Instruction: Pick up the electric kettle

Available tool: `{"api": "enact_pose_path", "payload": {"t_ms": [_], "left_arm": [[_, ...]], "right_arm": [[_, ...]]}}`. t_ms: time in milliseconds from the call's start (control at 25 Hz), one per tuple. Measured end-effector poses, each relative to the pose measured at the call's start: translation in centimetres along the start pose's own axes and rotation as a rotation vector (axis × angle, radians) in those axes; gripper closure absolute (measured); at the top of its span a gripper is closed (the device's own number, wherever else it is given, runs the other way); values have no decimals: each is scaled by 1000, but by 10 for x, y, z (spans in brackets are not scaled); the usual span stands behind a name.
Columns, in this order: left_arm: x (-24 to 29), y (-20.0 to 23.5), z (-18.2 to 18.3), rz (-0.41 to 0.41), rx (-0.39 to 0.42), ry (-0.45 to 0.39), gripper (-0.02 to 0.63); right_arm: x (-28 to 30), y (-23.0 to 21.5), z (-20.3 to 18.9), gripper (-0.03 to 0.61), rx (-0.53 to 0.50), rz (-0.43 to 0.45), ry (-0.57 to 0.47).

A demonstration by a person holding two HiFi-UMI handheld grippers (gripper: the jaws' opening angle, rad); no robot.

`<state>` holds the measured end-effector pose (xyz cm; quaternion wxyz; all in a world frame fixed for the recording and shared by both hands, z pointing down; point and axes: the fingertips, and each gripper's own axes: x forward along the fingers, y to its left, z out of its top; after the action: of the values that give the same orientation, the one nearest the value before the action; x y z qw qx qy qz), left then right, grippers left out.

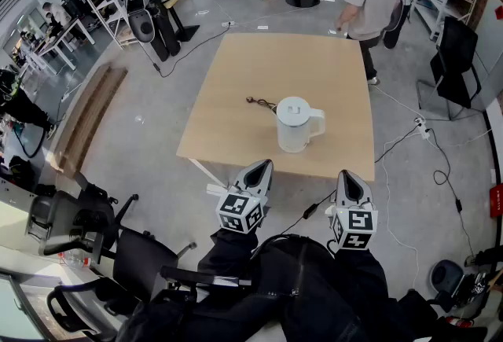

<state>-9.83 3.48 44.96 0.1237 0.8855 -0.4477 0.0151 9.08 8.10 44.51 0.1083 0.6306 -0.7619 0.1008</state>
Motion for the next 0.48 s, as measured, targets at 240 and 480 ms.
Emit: {"api": "enact_pose_path", "payload": {"t_ms": [240,480], "left_arm": [[6,-4,-3,-14,11,-7,614],[4,-2,-3,4,2,-5,614]], "right_arm": [[4,-2,-1,575,0,8,2],[4,-5,-3,575,9,6,6]]}}
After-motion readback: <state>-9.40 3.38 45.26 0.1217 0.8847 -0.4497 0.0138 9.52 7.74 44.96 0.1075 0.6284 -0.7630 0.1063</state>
